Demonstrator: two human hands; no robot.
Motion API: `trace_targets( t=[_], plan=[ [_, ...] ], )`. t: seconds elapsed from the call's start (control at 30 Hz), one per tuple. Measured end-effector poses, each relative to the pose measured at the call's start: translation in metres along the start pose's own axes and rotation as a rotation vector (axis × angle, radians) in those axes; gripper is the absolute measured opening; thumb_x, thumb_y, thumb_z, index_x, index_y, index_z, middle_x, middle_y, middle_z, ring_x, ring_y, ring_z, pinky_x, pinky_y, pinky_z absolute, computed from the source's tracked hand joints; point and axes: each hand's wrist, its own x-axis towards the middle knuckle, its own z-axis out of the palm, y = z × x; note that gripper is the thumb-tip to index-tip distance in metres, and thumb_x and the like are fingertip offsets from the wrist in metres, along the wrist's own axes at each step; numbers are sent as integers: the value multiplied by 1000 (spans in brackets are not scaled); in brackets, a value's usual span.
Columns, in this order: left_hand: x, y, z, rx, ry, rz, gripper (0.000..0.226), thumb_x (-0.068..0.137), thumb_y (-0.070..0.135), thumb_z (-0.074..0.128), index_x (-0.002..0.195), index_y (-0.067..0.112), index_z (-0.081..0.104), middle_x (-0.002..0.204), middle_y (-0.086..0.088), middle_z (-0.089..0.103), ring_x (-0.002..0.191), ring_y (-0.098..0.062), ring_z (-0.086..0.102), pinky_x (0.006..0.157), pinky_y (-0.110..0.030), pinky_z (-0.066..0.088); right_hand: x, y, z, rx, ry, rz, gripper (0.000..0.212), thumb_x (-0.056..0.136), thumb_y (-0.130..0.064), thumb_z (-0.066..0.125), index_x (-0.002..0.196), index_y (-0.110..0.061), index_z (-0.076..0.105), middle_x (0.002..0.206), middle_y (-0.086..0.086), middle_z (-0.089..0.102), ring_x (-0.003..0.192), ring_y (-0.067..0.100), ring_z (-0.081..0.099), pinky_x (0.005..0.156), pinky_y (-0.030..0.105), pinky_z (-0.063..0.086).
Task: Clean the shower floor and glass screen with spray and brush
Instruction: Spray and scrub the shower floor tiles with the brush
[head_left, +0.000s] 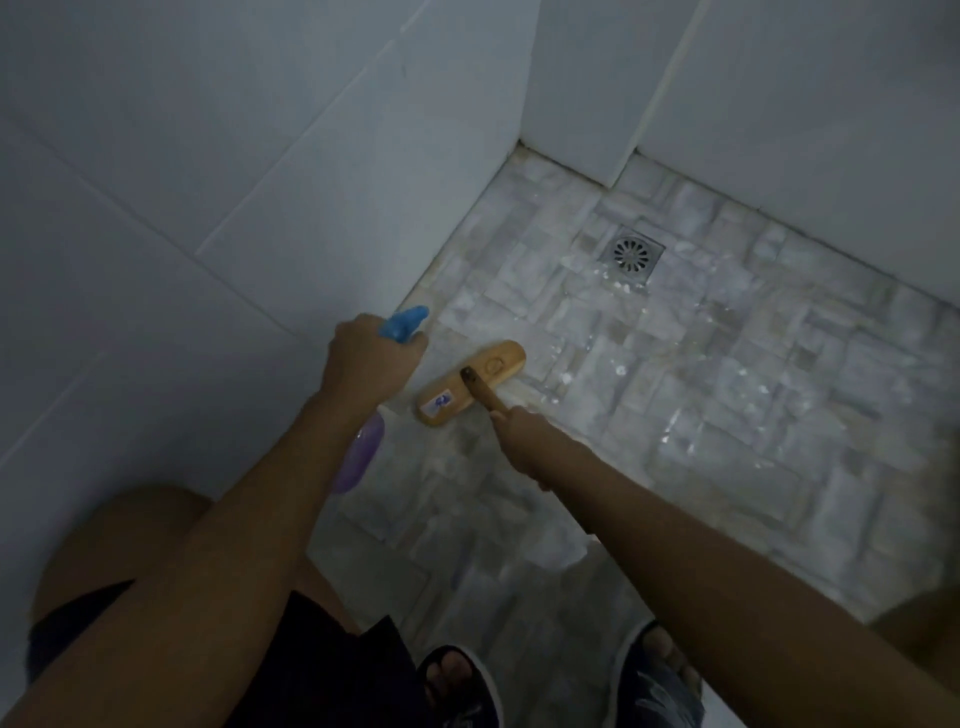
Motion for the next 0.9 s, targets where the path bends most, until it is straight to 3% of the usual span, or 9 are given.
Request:
trace_targets(
  t=[0.1,0.23,0.33,0.53,0.63,0.73,0.9],
  plan=[
    [-7,20,25,-56,-102,36,47,75,52,76,81,6,71,72,-7,70,67,-23,69,58,-30,54,-23,41,-11,-44,13,106,55,107,-51,23,130,-9,51,118,15,61,80,24,59,60,35,50],
    [-15,42,48,-159,-197,14,67,58,69,73,92,11,70,76,-5,71,62,-19,67,55,-27,52,-44,80,-29,46,0,235,45,108,-45,26,126,-11,50,104,13,61,75,28,63,60,38,57],
    [-13,54,66,-80,-231,13,80,54,71,72,104,11,66,87,-8,71,74,-24,71,64,-34,59,-42,85,-41,180,65,318,48,107,-50,25,126,-12,49,97,10,58,64,21,53,52,33,49],
    [-8,51,81,106,-330,65,76,55,68,80,98,7,65,84,-5,71,73,-21,70,70,-38,62,-24,67,-62,262,118,279,45,108,-43,25,120,-8,51,94,12,56,69,26,56,55,36,51],
    [-2,54,81,37,-294,23,74,61,61,83,106,7,60,95,-9,70,84,-27,70,74,-39,61,-46,83,-51,176,47,240,40,110,-33,25,134,-11,49,105,5,53,79,21,54,72,37,55],
    [11,50,76,1,-250,-12,83,55,65,80,112,9,62,95,-12,71,82,-30,71,68,-39,59,-55,103,-35,156,11,270,40,110,-33,28,130,-8,51,113,12,57,75,17,54,79,37,58],
    [17,42,65,97,-202,15,72,60,63,82,103,7,65,85,-13,73,77,-32,72,69,-44,62,-6,58,-62,235,107,262,46,109,-36,26,134,-6,49,117,18,58,90,33,61,80,46,58]
  ],
)
